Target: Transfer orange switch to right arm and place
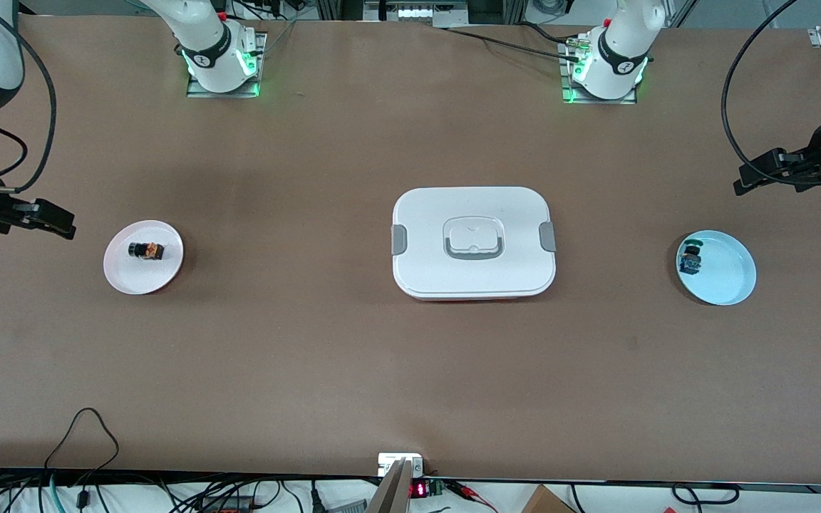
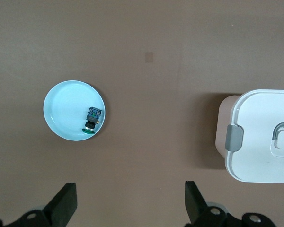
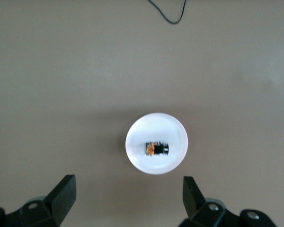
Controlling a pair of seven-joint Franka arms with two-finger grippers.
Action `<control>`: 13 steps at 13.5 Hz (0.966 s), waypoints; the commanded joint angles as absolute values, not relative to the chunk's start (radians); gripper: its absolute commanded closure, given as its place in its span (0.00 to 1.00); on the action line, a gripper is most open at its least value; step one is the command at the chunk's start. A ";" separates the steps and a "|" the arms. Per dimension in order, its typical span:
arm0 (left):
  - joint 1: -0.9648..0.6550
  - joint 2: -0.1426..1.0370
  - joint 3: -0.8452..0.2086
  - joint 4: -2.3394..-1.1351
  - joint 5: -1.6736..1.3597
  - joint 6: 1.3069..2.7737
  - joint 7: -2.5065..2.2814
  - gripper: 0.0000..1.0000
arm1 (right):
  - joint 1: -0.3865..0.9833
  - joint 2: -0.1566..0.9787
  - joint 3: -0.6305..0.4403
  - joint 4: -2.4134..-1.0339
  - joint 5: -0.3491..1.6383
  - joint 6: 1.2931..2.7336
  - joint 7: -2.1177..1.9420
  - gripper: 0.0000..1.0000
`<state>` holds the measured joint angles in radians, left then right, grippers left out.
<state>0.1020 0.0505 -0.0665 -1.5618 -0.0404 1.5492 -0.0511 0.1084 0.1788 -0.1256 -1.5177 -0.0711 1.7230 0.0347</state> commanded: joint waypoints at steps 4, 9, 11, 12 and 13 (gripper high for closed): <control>0.095 0.067 -0.087 -1.520 -0.014 1.519 -0.054 0.00 | 0.071 0.098 -0.140 -1.605 -0.011 1.738 -0.066 0.00; 0.094 0.067 -0.089 -1.519 -0.014 1.513 -0.054 0.00 | 0.077 0.097 -0.138 -1.592 0.011 1.677 -0.043 0.00; 0.094 0.067 -0.089 -1.519 -0.014 1.509 -0.054 0.00 | 0.077 0.094 -0.137 -1.585 0.009 1.654 -0.055 0.00; 0.094 0.067 -0.089 -1.519 -0.014 1.509 -0.054 0.00 | 0.077 0.094 -0.138 -1.585 0.009 1.649 -0.057 0.00; 0.094 0.067 -0.090 -1.519 -0.014 1.509 -0.054 0.00 | 0.075 0.094 -0.138 -1.585 0.002 1.644 -0.057 0.00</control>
<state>0.0996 0.0505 -0.0862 -1.5593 -0.0404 1.5384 -0.0511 0.0799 0.1041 -0.1409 -1.5930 -0.0034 1.6709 -0.0470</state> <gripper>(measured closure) 0.000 0.000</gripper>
